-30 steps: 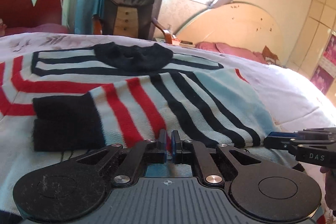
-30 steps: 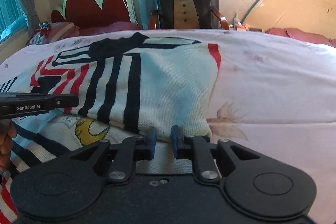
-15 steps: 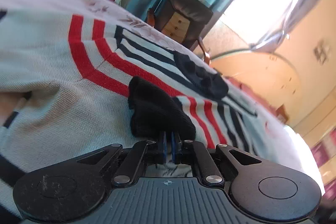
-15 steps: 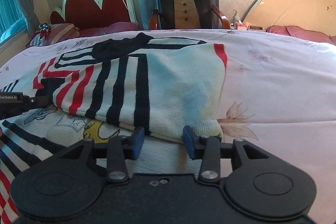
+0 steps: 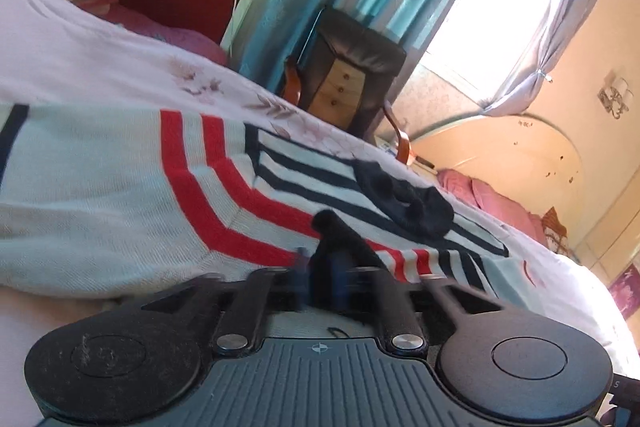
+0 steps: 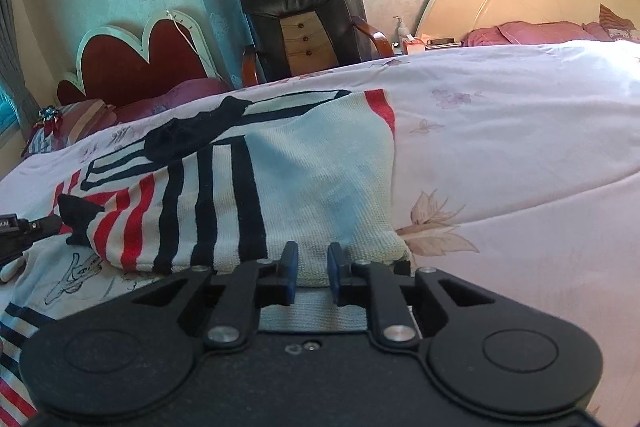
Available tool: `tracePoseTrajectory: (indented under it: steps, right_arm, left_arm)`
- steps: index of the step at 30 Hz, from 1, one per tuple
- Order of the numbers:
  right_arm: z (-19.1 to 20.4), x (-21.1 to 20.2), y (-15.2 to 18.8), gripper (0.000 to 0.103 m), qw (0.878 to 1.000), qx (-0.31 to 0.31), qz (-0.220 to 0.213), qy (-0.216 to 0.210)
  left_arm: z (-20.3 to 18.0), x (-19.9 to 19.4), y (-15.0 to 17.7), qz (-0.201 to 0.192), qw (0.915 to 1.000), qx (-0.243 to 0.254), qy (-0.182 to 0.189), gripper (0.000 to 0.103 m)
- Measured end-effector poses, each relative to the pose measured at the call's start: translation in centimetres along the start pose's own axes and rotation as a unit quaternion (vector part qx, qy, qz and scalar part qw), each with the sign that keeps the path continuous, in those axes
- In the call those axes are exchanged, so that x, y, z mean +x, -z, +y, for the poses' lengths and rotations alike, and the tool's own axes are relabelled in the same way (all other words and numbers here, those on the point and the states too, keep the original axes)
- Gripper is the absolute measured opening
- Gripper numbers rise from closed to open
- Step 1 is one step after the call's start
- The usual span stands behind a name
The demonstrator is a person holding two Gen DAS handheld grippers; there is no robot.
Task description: Fold small clothes
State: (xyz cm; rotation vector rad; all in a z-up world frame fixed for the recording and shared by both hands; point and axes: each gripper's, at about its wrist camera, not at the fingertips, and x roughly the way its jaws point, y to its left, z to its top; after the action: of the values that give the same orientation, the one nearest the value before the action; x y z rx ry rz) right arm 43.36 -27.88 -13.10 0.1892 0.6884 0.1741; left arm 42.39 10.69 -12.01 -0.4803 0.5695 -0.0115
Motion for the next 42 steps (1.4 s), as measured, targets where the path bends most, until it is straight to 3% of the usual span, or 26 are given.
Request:
tracePoseTrajectory:
  steps: [1,2,4,5,6,8,10,11,13,14,17,21,23,26,29,31,32,33,36,38,41,42]
  right_arm:
    - [-0.1,0.1,0.0,0.018,1.0,0.001,0.002,0.001]
    - [-0.1,0.2,0.1,0.017,1.0,0.002,0.005,0.003]
    - [0.0,0.4,0.1,0.017,1.0,0.002,0.006,0.006]
    - [0.1,0.4,0.1,0.018,1.0,0.002,0.006,0.007]
    - [0.2,0.5,0.1,0.018,1.0,0.002,0.006,0.008]
    - [0.5,0.6,0.0,0.019,1.0,0.002,0.006,0.01]
    - [0.6,0.7,-0.1,0.019,1.0,0.003,0.006,0.012]
    - [0.7,0.7,-0.1,0.019,1.0,0.003,0.007,0.013]
    - [0.7,0.8,-0.2,0.019,1.0,0.003,0.007,0.015]
    - [0.7,0.8,-0.1,0.018,1.0,0.002,0.007,0.014]
    - [0.8,1.0,0.2,0.018,1.0,0.0,0.004,0.015]
    - [1.1,1.3,0.3,0.018,1.0,-0.004,0.003,0.021]
    - [1.3,1.3,0.3,0.018,1.0,-0.014,0.004,0.024]
    - [1.0,1.2,0.3,0.018,1.0,-0.014,0.005,0.019]
    - [1.1,1.4,0.3,0.019,1.0,-0.014,0.004,0.02]
    - [1.3,1.4,0.2,0.019,1.0,-0.014,0.006,0.024]
    - [1.3,1.3,0.2,0.019,1.0,-0.013,0.006,0.023]
    - [1.2,1.3,0.1,0.019,1.0,-0.01,0.005,0.023]
    - [1.0,0.6,0.1,0.021,1.0,0.004,-0.012,0.022]
    - [1.1,0.5,0.1,0.021,0.999,0.006,-0.024,0.024]
    - [1.5,1.3,0.1,0.02,1.0,0.004,-0.007,0.029]
    - [1.8,1.6,0.2,0.02,0.999,-0.005,-0.001,0.037]
  left_arm:
    - [0.1,-0.1,-0.5,-0.009,1.0,0.001,0.002,0.085]
    - [0.1,0.1,-0.8,-0.011,0.9999,0.008,0.009,0.088]
    - [0.0,1.1,-1.3,0.008,0.9993,0.018,0.031,0.072]
    - [-0.1,1.8,-1.5,0.024,0.9989,0.018,0.035,0.047]
    - [0.0,2.7,-1.6,0.044,0.9982,0.018,0.036,0.033]
    - [0.2,4.4,-1.3,0.071,0.9967,0.014,0.038,0.031]
    - [0.4,5.3,-1.2,0.078,0.9959,0.02,0.043,0.012]
    - [-0.3,4.9,-1.5,0.065,0.9959,0.049,0.039,0.005]
    - [-2.4,2.4,-1.9,-0.012,0.9907,0.129,0.042,0.005]
    - [-3.1,2.1,-2.0,-0.016,0.9878,0.152,0.031,0.005]
    - [-2.3,4.9,-1.5,0.07,0.9858,0.151,-0.02,0.005]
    - [-2.1,5.1,-2.4,0.09,0.9878,0.126,-0.016,0.005]
    - [-2.4,3.9,-3.2,0.078,0.9895,0.122,-0.006,0.005]
    - [-1.9,4.9,-2.4,0.118,0.9851,0.12,-0.032,0.005]
    - [-2.0,4.9,-2.2,0.117,0.9845,0.124,-0.04,0.006]
    - [-2.4,3.8,-2.2,0.094,0.9846,0.132,-0.065,0.019]
    - [-2.7,2.8,-2.2,0.073,0.9845,0.137,-0.081,0.033]
    - [-2.9,1.8,-2.2,0.047,0.985,0.141,-0.089,0.037]
    - [-4.0,0.8,-1.5,0.033,0.9893,0.137,-0.036,0.037]
    - [-5.4,1.6,-0.2,0.041,0.9849,0.168,-0.008,0.037]
    - [-6.4,4.5,1.7,0.094,0.9763,0.195,-0.01,0.039]
    - [-6.3,4.5,1.9,0.081,0.9763,0.201,-0.005,0.042]
